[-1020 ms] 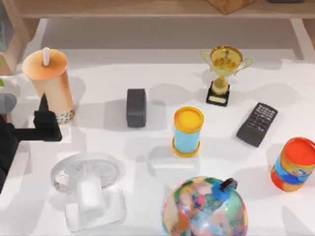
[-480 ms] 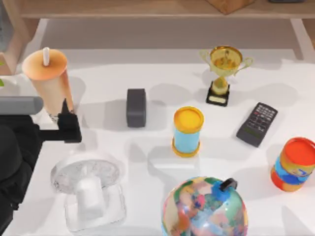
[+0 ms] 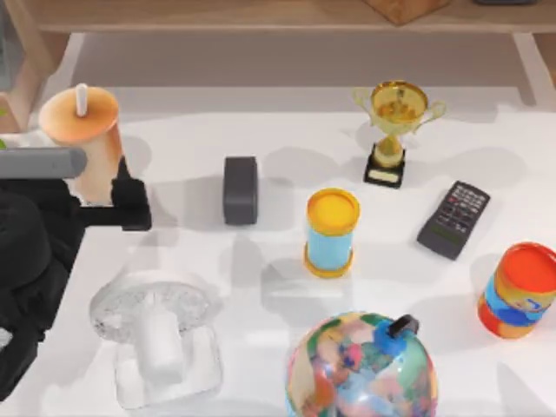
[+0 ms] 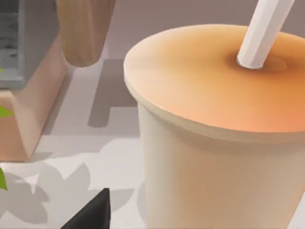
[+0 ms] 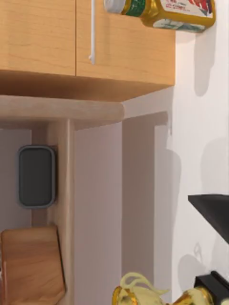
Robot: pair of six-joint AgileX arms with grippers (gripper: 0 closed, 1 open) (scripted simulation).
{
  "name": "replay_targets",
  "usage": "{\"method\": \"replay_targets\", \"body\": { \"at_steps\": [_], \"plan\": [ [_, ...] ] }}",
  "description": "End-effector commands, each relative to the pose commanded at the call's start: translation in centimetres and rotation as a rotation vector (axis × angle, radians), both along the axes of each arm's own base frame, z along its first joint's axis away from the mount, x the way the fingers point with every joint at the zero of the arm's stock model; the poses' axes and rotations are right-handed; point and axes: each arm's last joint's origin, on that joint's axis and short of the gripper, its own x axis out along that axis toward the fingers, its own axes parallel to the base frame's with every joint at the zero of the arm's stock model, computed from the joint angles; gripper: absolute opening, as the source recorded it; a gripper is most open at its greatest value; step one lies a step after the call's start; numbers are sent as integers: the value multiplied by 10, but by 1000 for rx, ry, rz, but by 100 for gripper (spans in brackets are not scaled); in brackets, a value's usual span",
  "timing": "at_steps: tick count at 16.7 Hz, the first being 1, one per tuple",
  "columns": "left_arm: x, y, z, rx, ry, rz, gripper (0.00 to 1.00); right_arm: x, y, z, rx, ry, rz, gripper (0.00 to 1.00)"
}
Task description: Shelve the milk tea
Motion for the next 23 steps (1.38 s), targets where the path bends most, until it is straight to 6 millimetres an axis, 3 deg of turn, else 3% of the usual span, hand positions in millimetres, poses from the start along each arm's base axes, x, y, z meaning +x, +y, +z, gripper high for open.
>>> {"method": "replay_targets", "body": {
  "at_steps": [5,10,23],
  "plan": [
    [45,0,-12,1,4,0,100,0,0,0,0,0,0,100],
    [52,0,-14,1,2,0,100,0,0,0,0,0,0,100],
    [52,0,-14,1,2,0,2,0,0,0,0,0,0,100]
  ]
}}
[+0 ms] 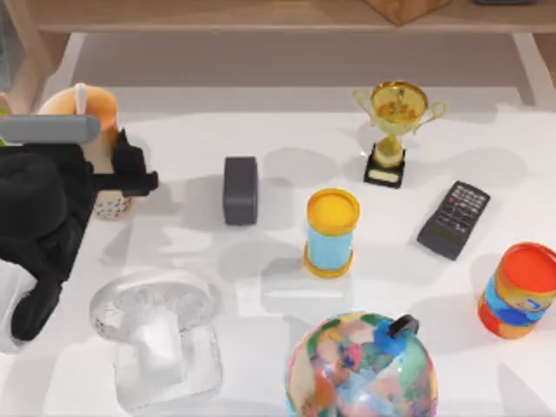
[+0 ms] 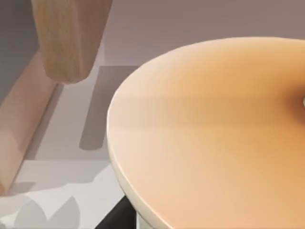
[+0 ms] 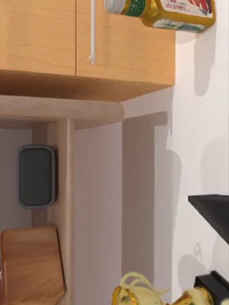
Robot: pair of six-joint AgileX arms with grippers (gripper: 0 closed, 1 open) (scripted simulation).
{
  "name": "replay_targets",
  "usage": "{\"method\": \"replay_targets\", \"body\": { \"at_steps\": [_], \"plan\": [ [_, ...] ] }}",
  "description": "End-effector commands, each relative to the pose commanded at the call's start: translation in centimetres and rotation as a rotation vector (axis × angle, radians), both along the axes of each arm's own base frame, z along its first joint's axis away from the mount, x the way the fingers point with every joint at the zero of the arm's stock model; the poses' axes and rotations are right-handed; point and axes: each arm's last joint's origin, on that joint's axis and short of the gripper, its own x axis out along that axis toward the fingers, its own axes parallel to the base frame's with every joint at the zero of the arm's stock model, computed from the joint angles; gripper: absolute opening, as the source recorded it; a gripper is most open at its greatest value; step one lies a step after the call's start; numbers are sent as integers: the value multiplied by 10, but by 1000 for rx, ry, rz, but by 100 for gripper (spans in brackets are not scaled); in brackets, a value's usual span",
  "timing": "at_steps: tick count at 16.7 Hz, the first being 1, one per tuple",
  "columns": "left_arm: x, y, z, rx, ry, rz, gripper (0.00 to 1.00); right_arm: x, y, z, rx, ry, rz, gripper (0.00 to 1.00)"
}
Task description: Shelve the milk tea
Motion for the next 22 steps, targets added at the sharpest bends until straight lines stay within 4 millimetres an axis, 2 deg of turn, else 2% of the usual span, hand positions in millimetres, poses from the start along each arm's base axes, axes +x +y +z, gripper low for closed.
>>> {"method": "replay_targets", "body": {
  "at_steps": [10,14,19,22],
  "plan": [
    [0,0,0,3,2,-1,0,0,0,0,0,0,0,100],
    [0,0,9,1,-2,-2,0,0,0,0,0,0,0,100],
    [-1,0,9,4,4,-1,0,0,0,0,0,0,0,100],
    [9,-7,28,-11,-64,-10,0,0,0,0,0,0,0,100]
  ]
}}
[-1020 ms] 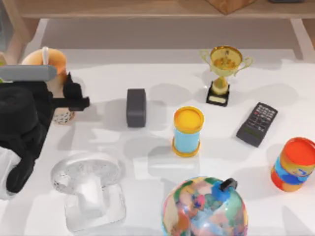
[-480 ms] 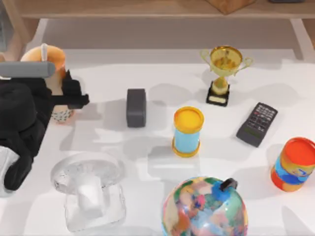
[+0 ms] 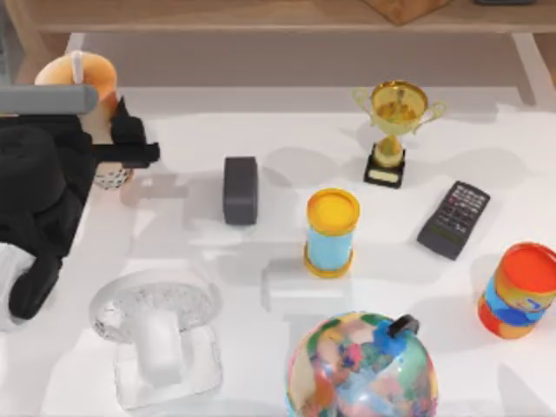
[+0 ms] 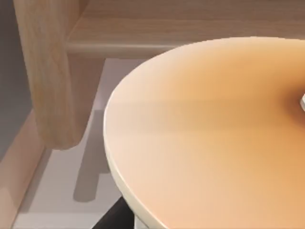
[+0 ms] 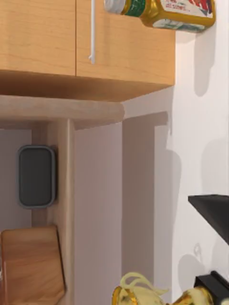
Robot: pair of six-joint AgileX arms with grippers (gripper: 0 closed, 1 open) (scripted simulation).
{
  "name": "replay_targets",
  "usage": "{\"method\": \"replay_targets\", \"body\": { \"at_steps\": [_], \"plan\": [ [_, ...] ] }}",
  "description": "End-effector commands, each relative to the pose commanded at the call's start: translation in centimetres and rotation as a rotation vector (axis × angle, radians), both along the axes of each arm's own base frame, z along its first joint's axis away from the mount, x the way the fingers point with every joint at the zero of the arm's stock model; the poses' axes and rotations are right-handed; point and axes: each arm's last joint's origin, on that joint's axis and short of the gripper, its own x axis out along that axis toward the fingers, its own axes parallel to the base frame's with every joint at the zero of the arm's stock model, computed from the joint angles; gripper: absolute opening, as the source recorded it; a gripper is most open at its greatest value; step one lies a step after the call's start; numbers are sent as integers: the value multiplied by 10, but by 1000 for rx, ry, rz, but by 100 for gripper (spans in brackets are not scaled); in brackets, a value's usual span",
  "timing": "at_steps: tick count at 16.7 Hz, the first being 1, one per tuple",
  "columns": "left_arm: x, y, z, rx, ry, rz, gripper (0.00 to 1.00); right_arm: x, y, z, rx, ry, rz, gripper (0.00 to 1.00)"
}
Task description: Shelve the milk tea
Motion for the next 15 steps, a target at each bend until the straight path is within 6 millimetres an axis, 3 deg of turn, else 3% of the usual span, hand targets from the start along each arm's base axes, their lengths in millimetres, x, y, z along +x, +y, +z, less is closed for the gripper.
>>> {"method": "replay_targets", "body": {
  "at_steps": [5,9,15],
  "plan": [
    [27,-20,43,-12,-53,-19,0,0,0,0,0,0,0,100],
    [54,-35,90,-24,-75,-22,0,0,0,0,0,0,0,100],
    [94,-45,150,-14,-27,1,0,0,0,0,0,0,0,100]
  ]
}}
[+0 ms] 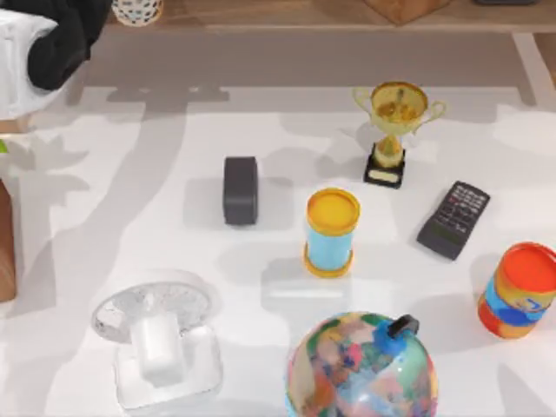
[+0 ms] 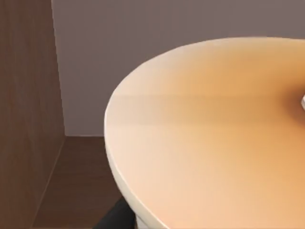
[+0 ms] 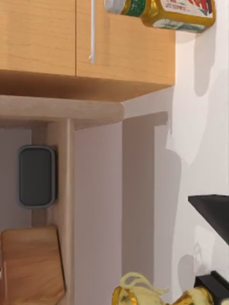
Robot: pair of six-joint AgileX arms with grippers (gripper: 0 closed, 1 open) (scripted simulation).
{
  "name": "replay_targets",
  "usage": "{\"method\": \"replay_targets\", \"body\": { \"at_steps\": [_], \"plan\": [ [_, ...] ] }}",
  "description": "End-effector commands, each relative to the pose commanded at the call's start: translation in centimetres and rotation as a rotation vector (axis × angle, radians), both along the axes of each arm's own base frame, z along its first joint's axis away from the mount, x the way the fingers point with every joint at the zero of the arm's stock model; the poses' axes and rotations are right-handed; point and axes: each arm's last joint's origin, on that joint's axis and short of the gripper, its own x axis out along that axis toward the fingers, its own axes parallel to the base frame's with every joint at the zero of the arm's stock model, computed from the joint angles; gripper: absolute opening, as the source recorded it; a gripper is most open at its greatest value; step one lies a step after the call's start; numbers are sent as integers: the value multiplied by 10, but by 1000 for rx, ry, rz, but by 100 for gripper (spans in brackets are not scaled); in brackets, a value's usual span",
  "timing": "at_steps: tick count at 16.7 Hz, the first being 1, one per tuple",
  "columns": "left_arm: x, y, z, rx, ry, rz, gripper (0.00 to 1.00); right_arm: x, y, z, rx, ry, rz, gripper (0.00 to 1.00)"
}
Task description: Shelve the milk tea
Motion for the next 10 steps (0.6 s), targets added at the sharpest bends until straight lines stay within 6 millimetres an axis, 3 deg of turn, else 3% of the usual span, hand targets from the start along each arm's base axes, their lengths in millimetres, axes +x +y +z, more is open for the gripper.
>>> {"method": "replay_targets", "body": {
  "at_steps": [5,10],
  "plan": [
    [22,0,25,25,79,13,0,0,0,0,0,0,0,100],
    [26,0,35,29,91,12,0,0,0,0,0,0,0,100]
  ]
}}
